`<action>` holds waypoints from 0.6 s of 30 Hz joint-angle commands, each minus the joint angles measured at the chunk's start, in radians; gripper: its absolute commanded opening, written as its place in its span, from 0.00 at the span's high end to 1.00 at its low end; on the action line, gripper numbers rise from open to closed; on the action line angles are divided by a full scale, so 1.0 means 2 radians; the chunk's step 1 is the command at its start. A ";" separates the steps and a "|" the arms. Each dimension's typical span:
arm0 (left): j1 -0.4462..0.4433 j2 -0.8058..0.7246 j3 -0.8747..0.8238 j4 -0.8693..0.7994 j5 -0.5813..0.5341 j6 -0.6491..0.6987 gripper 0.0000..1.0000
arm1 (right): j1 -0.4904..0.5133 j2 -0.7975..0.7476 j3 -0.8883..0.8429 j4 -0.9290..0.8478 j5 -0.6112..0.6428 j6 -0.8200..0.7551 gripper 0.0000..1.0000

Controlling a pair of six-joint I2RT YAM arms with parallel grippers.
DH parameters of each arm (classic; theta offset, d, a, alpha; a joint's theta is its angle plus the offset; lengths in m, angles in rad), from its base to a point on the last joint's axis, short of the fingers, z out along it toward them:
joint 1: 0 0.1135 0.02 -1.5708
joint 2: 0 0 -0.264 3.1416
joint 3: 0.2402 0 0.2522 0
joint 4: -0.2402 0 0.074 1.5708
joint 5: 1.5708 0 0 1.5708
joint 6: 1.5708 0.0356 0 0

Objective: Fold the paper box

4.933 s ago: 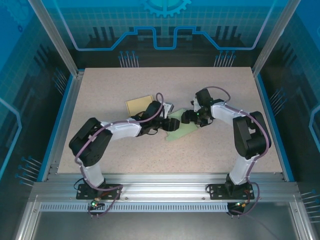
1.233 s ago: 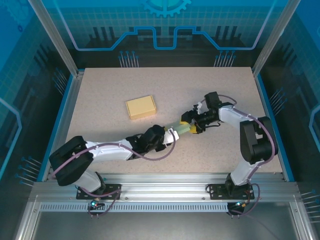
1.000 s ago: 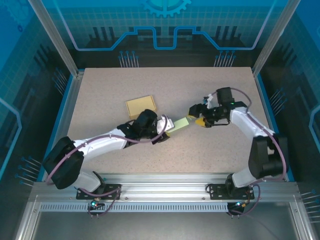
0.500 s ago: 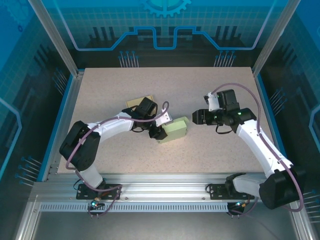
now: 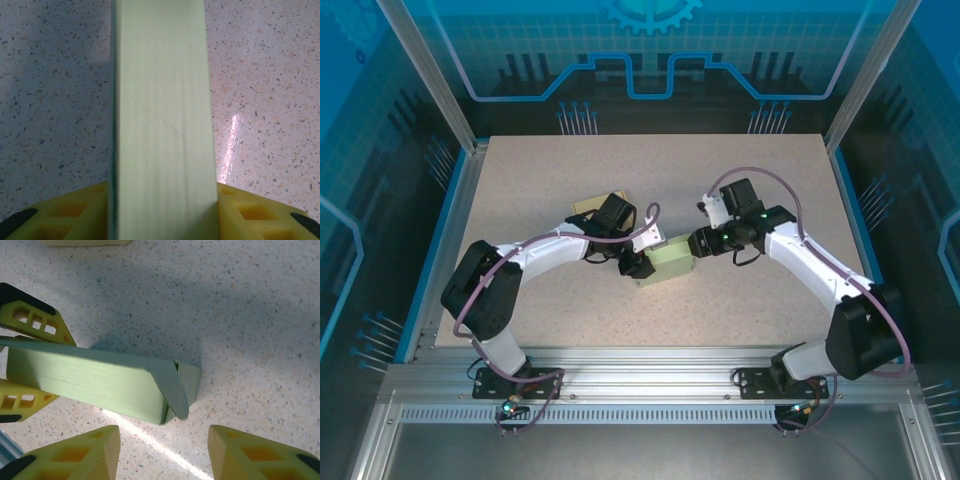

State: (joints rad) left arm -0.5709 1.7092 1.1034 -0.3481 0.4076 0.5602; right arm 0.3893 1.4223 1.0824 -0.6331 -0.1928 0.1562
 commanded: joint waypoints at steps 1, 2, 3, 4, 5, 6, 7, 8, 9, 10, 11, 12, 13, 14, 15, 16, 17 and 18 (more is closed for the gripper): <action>0.004 0.006 0.008 -0.024 -0.005 0.014 0.52 | 0.014 0.017 0.027 0.010 0.007 -0.015 0.54; 0.004 0.005 0.007 -0.024 -0.006 0.014 0.52 | 0.016 0.024 0.030 0.010 0.007 -0.016 0.57; 0.004 0.005 0.008 -0.024 -0.007 0.014 0.52 | 0.018 0.029 0.034 0.010 0.008 -0.016 0.58; 0.004 0.005 0.008 -0.024 -0.008 0.014 0.52 | 0.020 0.035 0.038 0.010 0.007 -0.016 0.62; 0.004 0.005 0.008 -0.023 -0.010 0.014 0.52 | 0.022 0.040 0.042 0.010 0.008 -0.017 0.65; 0.004 0.005 0.008 -0.022 -0.013 0.012 0.52 | 0.025 0.043 0.045 0.008 0.009 -0.016 0.68; 0.004 0.005 0.008 -0.020 -0.016 0.010 0.52 | 0.027 0.046 0.049 0.006 0.011 -0.014 0.72; 0.004 0.005 0.007 -0.017 -0.019 0.008 0.52 | 0.029 0.047 0.052 0.003 0.013 -0.011 0.76; 0.004 0.004 0.006 -0.015 -0.021 0.006 0.52 | 0.031 0.047 0.054 0.002 0.015 -0.009 0.80; 0.004 0.004 0.006 -0.013 -0.023 0.003 0.52 | 0.033 0.047 0.055 -0.001 0.018 -0.006 0.83; 0.004 0.004 0.006 -0.009 -0.027 0.000 0.52 | 0.035 0.047 0.059 -0.004 0.022 -0.001 0.86; 0.003 0.004 0.005 -0.007 -0.029 -0.002 0.52 | 0.036 0.047 0.062 -0.008 0.025 0.005 0.89; 0.003 0.004 0.004 -0.004 -0.030 -0.003 0.51 | 0.037 0.048 0.065 -0.012 0.026 0.011 0.91; 0.002 0.004 0.004 -0.003 -0.030 -0.004 0.51 | 0.037 0.049 0.067 -0.015 0.026 0.018 0.92; 0.001 0.003 0.004 -0.001 -0.032 -0.004 0.51 | 0.037 0.049 0.069 -0.018 0.026 0.024 0.93; 0.001 0.004 0.004 -0.001 -0.033 -0.003 0.52 | 0.038 0.050 0.071 -0.020 0.026 0.031 0.94; 0.000 0.005 0.004 -0.002 -0.035 -0.001 0.52 | 0.038 0.052 0.074 -0.024 0.026 0.036 0.95; -0.001 0.006 0.005 -0.003 -0.038 0.000 0.52 | 0.038 0.053 0.075 -0.025 0.026 0.041 0.96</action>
State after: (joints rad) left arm -0.5694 1.7092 1.1034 -0.3466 0.3561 0.5560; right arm 0.4461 1.5154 1.1938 -0.6487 -0.1299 0.1909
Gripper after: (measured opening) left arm 0.483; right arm 0.058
